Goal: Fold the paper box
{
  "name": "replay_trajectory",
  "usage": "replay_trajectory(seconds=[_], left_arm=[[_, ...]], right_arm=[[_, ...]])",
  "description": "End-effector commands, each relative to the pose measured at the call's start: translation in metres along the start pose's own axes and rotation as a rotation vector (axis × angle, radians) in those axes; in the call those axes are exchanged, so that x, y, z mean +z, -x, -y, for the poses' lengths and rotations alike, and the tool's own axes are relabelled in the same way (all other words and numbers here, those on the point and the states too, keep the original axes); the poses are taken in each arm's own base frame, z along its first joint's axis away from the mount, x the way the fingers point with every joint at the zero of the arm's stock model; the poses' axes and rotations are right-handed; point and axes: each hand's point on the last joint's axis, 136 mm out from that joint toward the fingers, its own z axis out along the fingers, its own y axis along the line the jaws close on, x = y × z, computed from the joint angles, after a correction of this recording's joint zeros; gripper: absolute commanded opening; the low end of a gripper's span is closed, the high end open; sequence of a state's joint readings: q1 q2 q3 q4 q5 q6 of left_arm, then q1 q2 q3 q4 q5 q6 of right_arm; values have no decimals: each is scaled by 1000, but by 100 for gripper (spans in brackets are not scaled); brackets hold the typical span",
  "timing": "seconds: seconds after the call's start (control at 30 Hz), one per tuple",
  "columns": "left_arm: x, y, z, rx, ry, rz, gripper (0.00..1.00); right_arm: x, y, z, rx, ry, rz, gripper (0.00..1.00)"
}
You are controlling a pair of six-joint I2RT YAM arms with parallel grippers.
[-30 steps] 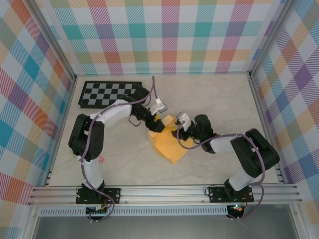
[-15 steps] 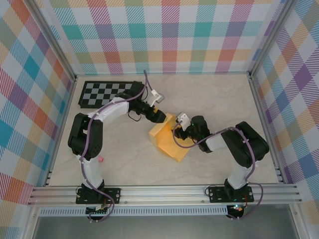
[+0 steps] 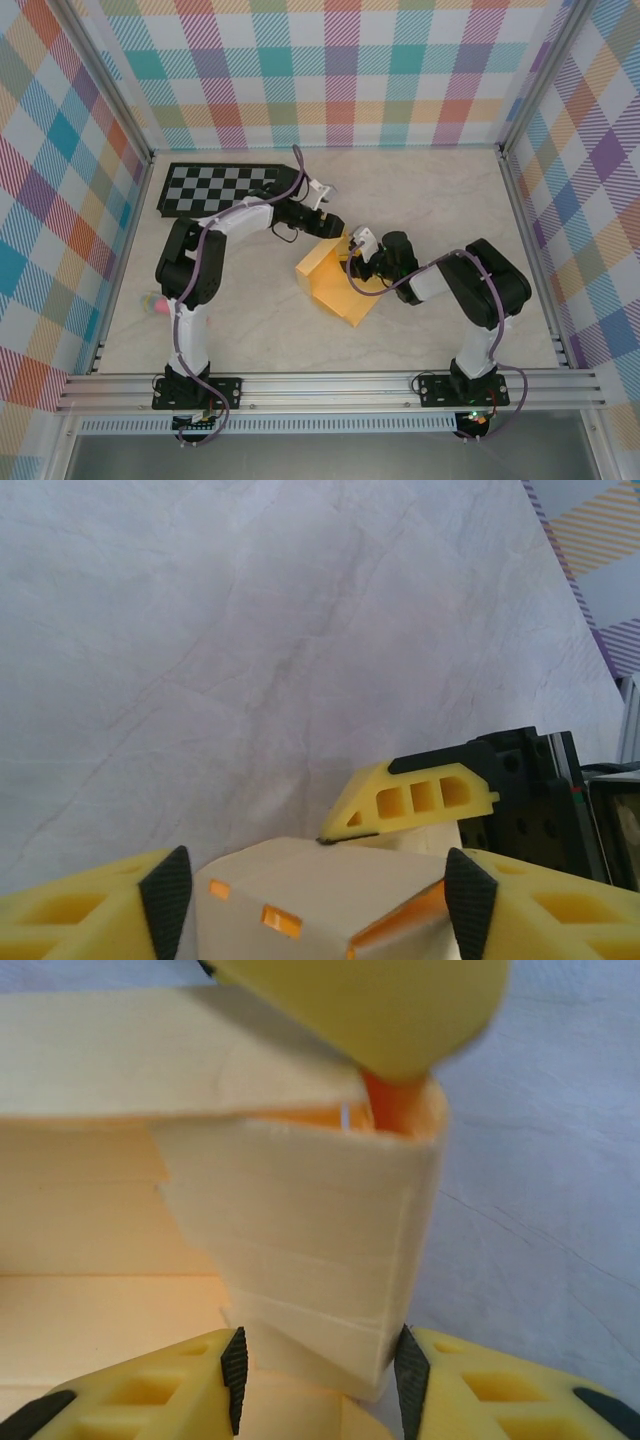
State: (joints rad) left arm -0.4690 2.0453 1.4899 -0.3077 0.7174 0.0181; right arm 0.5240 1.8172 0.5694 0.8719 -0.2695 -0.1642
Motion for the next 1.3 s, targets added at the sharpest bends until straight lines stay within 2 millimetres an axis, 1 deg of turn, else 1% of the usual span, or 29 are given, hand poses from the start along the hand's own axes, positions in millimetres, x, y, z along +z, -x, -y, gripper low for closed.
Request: replay_trajectory(seconds=[0.0, 0.07, 0.2, 0.37, 0.47, 0.6, 0.67, 0.7, 0.77, 0.83, 0.9, 1.03, 1.2, 1.27], left_arm=[[1, 10, 11, 24, -27, 10, 63], [1, 7, 12, 37, -37, -8, 59], [2, -5, 16, 55, -66, -58, 54], [2, -14, 17, 53, -83, -81, 53], [-1, -15, 19, 50, -92, -78, 53], [-6, -16, 21, 41, -112, -77, 53], [-8, -19, 23, 40, -127, -90, 53], [-7, -22, 24, 39, -135, -101, 51], [-7, -27, 26, 42, -152, -119, 49], [-7, -33, 28, 50, -161, -138, 48], [-7, -35, 28, 53, -166, -138, 48], [-6, -38, 32, 50, -189, -144, 46], [-1, -41, 33, 43, -191, -153, 46], [0, -42, 32, 37, -188, -149, 46]], right_arm=[[5, 16, -13, 0, 82, 66, 43], [4, 17, -17, -8, 103, 73, 40], [3, 17, -20, -18, 121, 74, 39], [4, 17, -17, -15, 87, 71, 41], [6, 16, -19, -29, 74, 62, 45], [7, 21, -22, -40, 68, 68, 48], [6, 23, -20, -39, 50, 70, 48], [6, 23, -19, -35, 38, 70, 49], [7, 24, -15, -29, 16, 68, 49], [8, 24, -11, -25, -16, 67, 49], [8, 24, -11, -27, -25, 67, 49], [10, 24, -15, -40, -19, 63, 49], [17, 30, -31, -83, 10, 60, 47], [19, 30, -27, -78, -33, 60, 44]])
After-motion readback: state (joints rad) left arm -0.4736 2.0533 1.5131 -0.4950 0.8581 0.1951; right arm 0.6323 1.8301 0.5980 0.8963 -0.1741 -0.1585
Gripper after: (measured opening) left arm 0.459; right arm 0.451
